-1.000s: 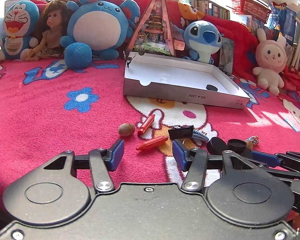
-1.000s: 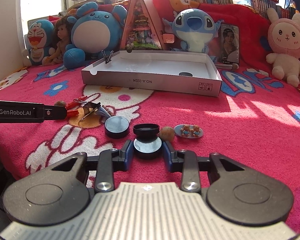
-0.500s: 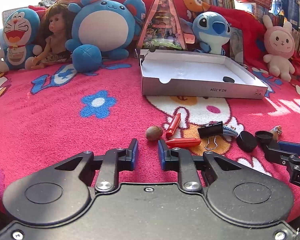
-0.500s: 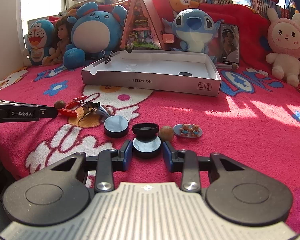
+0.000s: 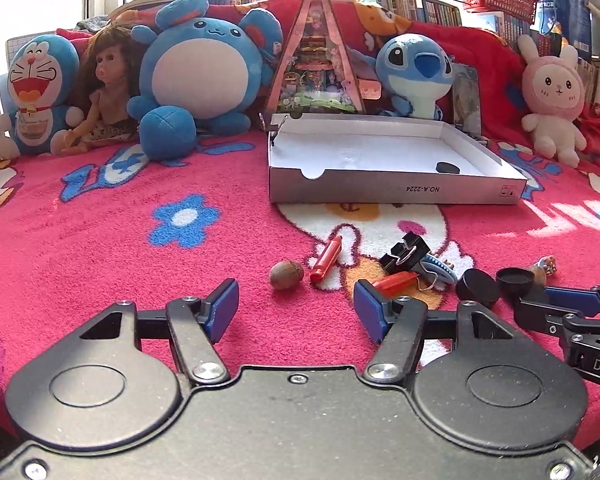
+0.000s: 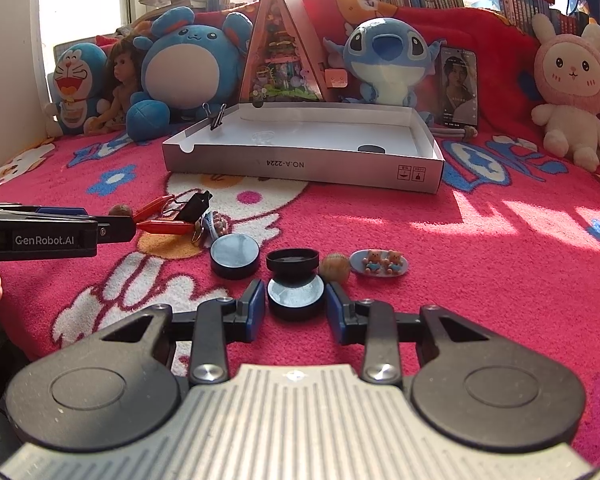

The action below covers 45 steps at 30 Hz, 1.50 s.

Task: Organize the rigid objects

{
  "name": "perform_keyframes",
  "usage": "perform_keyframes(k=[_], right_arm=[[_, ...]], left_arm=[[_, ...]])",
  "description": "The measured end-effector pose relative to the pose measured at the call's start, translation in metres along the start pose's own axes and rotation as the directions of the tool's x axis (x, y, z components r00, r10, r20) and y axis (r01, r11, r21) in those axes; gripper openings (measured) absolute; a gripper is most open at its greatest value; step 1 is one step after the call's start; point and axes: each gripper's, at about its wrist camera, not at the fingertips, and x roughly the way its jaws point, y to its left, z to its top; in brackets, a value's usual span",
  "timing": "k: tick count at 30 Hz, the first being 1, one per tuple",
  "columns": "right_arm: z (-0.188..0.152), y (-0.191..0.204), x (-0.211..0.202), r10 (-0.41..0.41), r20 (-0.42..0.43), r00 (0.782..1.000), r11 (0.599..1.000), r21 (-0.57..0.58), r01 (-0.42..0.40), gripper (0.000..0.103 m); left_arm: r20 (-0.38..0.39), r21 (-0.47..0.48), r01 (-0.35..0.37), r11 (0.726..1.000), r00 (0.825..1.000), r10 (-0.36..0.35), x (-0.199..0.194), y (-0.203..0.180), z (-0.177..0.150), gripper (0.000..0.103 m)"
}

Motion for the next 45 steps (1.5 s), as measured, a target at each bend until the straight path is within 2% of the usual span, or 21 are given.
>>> perform_keyframes(k=[2, 4, 7, 9, 11, 13, 17, 19, 22, 27, 28, 29, 32, 37, 41, 42, 44, 45], right_arm=[[0.0, 0.0, 0.0, 0.0, 0.0, 1.0, 1.0, 0.001, 0.0, 0.05], [0.0, -0.001, 0.0, -0.001, 0.0, 1.0, 1.0, 0.003, 0.001, 0.05], [0.0, -0.001, 0.0, -0.001, 0.0, 1.0, 1.0, 0.001, 0.001, 0.051], [0.0, -0.001, 0.0, -0.001, 0.001, 1.0, 1.0, 0.001, 0.001, 0.051], [-0.001, -0.001, 0.0, -0.003, 0.002, 1.0, 1.0, 0.004, 0.003, 0.051], [-0.001, -0.001, -0.001, -0.005, 0.004, 1.0, 1.0, 0.008, 0.005, 0.051], [-0.002, -0.001, -0.003, -0.011, 0.012, 1.0, 1.0, 0.014, 0.011, 0.051], [-0.003, -0.001, -0.003, -0.014, 0.015, 1.0, 1.0, 0.015, 0.013, 0.051], [-0.003, -0.001, -0.004, -0.015, 0.019, 1.0, 1.0, 0.016, 0.015, 0.051], [-0.004, -0.003, -0.005, -0.028, 0.025, 0.999, 0.999, 0.019, 0.028, 0.051], [-0.004, -0.004, -0.006, -0.031, 0.025, 0.999, 0.999, 0.021, 0.03, 0.051], [-0.004, -0.005, -0.006, -0.034, 0.025, 0.999, 0.999, 0.025, 0.033, 0.051], [-0.005, -0.008, -0.006, -0.034, 0.026, 0.999, 0.999, 0.034, 0.033, 0.051], [-0.005, -0.006, -0.007, -0.032, 0.033, 0.999, 0.999, 0.03, 0.031, 0.051], [-0.004, -0.004, -0.007, -0.031, 0.033, 0.999, 0.999, 0.026, 0.03, 0.051], [-0.004, -0.004, -0.007, -0.03, 0.033, 0.999, 0.999, 0.026, 0.03, 0.051], [-0.004, -0.004, -0.007, -0.031, 0.033, 0.999, 0.999, 0.026, 0.03, 0.051], [-0.004, -0.004, -0.007, -0.031, 0.033, 0.999, 0.999, 0.026, 0.03, 0.051]], left_arm=[[-0.009, -0.008, -0.054, 0.999, 0.999, 0.054, 0.005, 0.005, 0.002, 0.061], [-0.005, -0.042, -0.057, 0.997, 0.998, 0.057, 0.001, 0.012, 0.005, 0.055], [-0.006, -0.054, 0.058, 0.997, 0.998, -0.059, -0.011, 0.014, 0.008, 0.046], [-0.021, -0.038, 0.132, 0.991, 0.991, -0.132, -0.017, 0.003, 0.008, 0.046], [-0.024, -0.016, 0.156, 0.988, 0.987, -0.157, -0.017, -0.008, 0.006, 0.045], [-0.037, -0.033, 0.145, 0.989, 0.989, -0.147, -0.011, -0.02, 0.005, 0.045], [-0.054, -0.148, 0.129, 0.981, 0.989, -0.138, 0.002, -0.028, 0.006, 0.045], [-0.051, -0.17, 0.108, 0.98, 0.992, -0.118, 0.007, -0.033, 0.006, 0.045], [-0.034, -0.158, 0.082, 0.984, 0.995, -0.089, 0.013, -0.039, 0.006, 0.045], [-0.025, -0.122, 0.099, 0.988, 0.994, -0.103, 0.018, -0.041, 0.006, 0.04], [-0.023, -0.11, 0.11, 0.988, 0.993, -0.113, 0.017, -0.04, 0.005, 0.037], [-0.024, -0.097, 0.113, 0.989, 0.993, -0.116, 0.017, -0.038, 0.005, 0.022], [-0.038, -0.065, 0.143, 0.988, 0.989, -0.145, 0.015, -0.028, 0.004, 0.019], [-0.053, -0.014, 0.159, 0.987, 0.986, -0.159, 0.011, -0.012, 0.003, 0.018], [-0.066, 0.013, 0.173, 0.985, 0.983, -0.171, 0.009, 0.002, 0.003, 0.022], [-0.068, 0.014, 0.173, 0.985, 0.983, -0.172, 0.008, 0.006, 0.003, 0.024], [-0.065, 0.02, 0.149, 0.989, 0.987, -0.147, 0.007, 0.012, 0.003, 0.037], [-0.06, 0.025, 0.133, 0.991, 0.99, -0.131, 0.008, 0.013, 0.003, 0.037]])
